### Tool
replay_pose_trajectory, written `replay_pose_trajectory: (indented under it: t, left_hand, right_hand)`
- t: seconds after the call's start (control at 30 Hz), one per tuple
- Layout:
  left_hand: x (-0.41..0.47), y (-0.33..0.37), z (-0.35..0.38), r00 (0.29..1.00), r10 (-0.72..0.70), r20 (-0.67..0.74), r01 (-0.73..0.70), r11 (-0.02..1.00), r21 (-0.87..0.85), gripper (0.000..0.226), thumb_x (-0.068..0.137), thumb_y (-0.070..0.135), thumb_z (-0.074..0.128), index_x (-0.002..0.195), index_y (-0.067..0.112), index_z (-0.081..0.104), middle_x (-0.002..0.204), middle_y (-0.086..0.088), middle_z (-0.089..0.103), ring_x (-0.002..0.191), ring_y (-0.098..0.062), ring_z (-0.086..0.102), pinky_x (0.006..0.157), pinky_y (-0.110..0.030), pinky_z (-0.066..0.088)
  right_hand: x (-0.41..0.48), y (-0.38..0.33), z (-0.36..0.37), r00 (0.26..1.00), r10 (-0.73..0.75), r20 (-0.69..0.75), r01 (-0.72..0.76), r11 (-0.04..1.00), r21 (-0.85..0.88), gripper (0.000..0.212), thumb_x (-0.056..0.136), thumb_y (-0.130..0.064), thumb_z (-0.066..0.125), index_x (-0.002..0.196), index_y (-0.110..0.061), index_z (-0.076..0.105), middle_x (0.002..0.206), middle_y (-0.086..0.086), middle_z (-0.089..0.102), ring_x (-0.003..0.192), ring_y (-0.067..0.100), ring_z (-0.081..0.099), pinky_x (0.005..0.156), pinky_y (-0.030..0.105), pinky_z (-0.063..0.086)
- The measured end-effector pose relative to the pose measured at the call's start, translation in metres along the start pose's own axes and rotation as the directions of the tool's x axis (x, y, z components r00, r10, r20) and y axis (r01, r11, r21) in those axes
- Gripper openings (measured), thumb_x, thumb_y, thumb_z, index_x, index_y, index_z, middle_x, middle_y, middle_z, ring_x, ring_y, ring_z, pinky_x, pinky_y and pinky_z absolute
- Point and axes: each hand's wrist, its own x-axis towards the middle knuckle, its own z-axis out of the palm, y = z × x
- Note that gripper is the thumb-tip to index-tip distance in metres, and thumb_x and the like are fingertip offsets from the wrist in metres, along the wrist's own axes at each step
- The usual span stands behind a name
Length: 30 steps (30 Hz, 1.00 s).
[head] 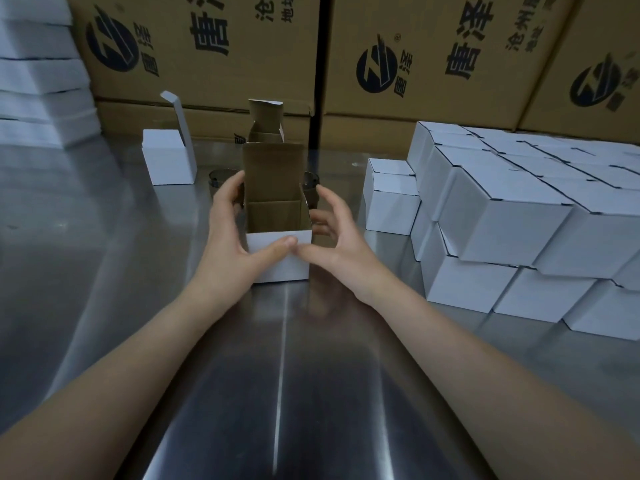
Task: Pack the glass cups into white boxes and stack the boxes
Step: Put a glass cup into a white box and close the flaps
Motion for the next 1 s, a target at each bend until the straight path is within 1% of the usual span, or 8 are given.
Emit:
replay_pose_trajectory:
  t: [0.1, 0.2, 0.3, 0.47, 0.7, 0.87, 0.93, 1.0]
  left_hand:
    - [0.003, -0.004, 0.0, 0.999, -0.039, 0.007, 0.039, 0.998, -0.042, 0.087, 0.074, 0.039, 0.079, 0.144, 0.033, 0.027, 0.13, 0.035, 0.042, 0.118, 0.02, 0.044, 0.089, -0.003, 0.042]
    - [0.004, -0.008, -0.002, 0.995, -0.08, -0.052, 0.078, 0.996, -0.036, 0.084, 0.07, 0.044, 0.079, 0.137, 0.037, 0.031, 0.134, 0.013, 0.046, 0.121, 0.0, 0.051, 0.096, -0.023, 0.052]
    - [0.005, -0.012, -0.005, 0.982, -0.089, -0.167, 0.089, 0.996, -0.007, 0.079, 0.074, 0.032, 0.085, 0.129, 0.04, 0.028, 0.141, -0.002, 0.041, 0.13, -0.021, 0.046, 0.107, -0.046, 0.044]
    - [0.007, -0.013, -0.007, 0.956, -0.097, -0.276, 0.1, 0.995, -0.001, 0.079, 0.074, 0.027, 0.085, 0.125, 0.036, 0.026, 0.14, -0.003, 0.044, 0.131, -0.022, 0.047, 0.109, -0.046, 0.042]
    - [0.008, -0.016, -0.006, 0.947, -0.09, -0.31, 0.088, 0.996, -0.02, 0.078, 0.071, 0.024, 0.088, 0.119, 0.034, 0.027, 0.12, 0.007, 0.057, 0.111, -0.011, 0.061, 0.101, -0.042, 0.05]
    - [0.009, -0.018, -0.003, 0.942, -0.111, -0.317, 0.107, 0.994, -0.03, 0.076, 0.068, 0.027, 0.089, 0.108, 0.045, 0.028, 0.106, 0.026, 0.053, 0.1, 0.004, 0.061, 0.094, -0.03, 0.053]
    - [0.01, -0.02, -0.002, 0.941, -0.121, -0.317, 0.118, 0.993, -0.028, 0.077, 0.067, 0.028, 0.09, 0.112, 0.04, 0.028, 0.103, 0.029, 0.051, 0.095, 0.012, 0.059, 0.088, -0.022, 0.051]
    - [0.01, -0.021, -0.002, 0.939, -0.129, -0.318, 0.127, 0.992, -0.026, 0.078, 0.066, 0.029, 0.09, 0.114, 0.037, 0.029, 0.099, 0.033, 0.051, 0.092, 0.015, 0.059, 0.085, -0.02, 0.05]
  right_hand:
    - [0.001, -0.001, -0.001, 0.999, 0.005, 0.047, -0.006, 1.0, 0.004, 0.092, 0.071, -0.02, 0.07, 0.147, -0.036, 0.021, 0.135, 0.0, 0.049, 0.12, 0.011, 0.052, 0.08, 0.016, 0.048]
    - [0.006, 0.001, 0.001, 1.0, 0.011, 0.01, -0.011, 1.0, 0.006, 0.078, 0.076, -0.005, 0.06, 0.143, -0.033, 0.033, 0.132, 0.0, 0.05, 0.118, 0.014, 0.053, 0.089, 0.032, 0.054]
    - [0.016, 0.007, 0.003, 0.978, 0.05, -0.201, -0.051, 0.999, 0.001, 0.053, 0.087, 0.006, 0.049, 0.132, -0.024, 0.05, 0.118, -0.001, 0.058, 0.108, 0.015, 0.059, 0.094, 0.044, 0.053]
    - [0.043, 0.01, -0.008, 0.924, 0.066, -0.377, -0.092, 0.995, -0.051, 0.034, 0.09, -0.003, 0.05, 0.114, -0.027, 0.057, 0.104, -0.009, 0.059, 0.094, 0.006, 0.056, 0.085, 0.028, 0.048]
    - [0.097, 0.006, -0.002, 0.941, 0.149, -0.304, -0.194, 0.973, -0.125, 0.069, 0.088, -0.023, 0.066, 0.148, -0.019, 0.032, 0.144, 0.002, 0.044, 0.122, 0.017, 0.046, 0.086, 0.019, 0.035]
    - [0.124, 0.014, 0.012, 0.927, 0.259, -0.273, -0.302, 0.944, -0.131, 0.094, 0.088, -0.038, 0.067, 0.155, -0.02, 0.004, 0.157, 0.007, 0.028, 0.138, 0.03, 0.035, 0.103, 0.039, 0.036]
    - [0.129, 0.018, 0.015, 0.913, 0.26, -0.315, -0.318, 0.936, -0.15, 0.092, 0.087, -0.039, 0.068, 0.155, -0.02, 0.009, 0.153, 0.007, 0.035, 0.135, 0.031, 0.039, 0.101, 0.039, 0.039]
    - [0.131, 0.021, 0.015, 0.908, 0.212, -0.361, -0.286, 0.944, -0.165, 0.078, 0.085, -0.037, 0.071, 0.148, -0.018, 0.029, 0.137, 0.006, 0.051, 0.123, 0.028, 0.05, 0.092, 0.034, 0.044]
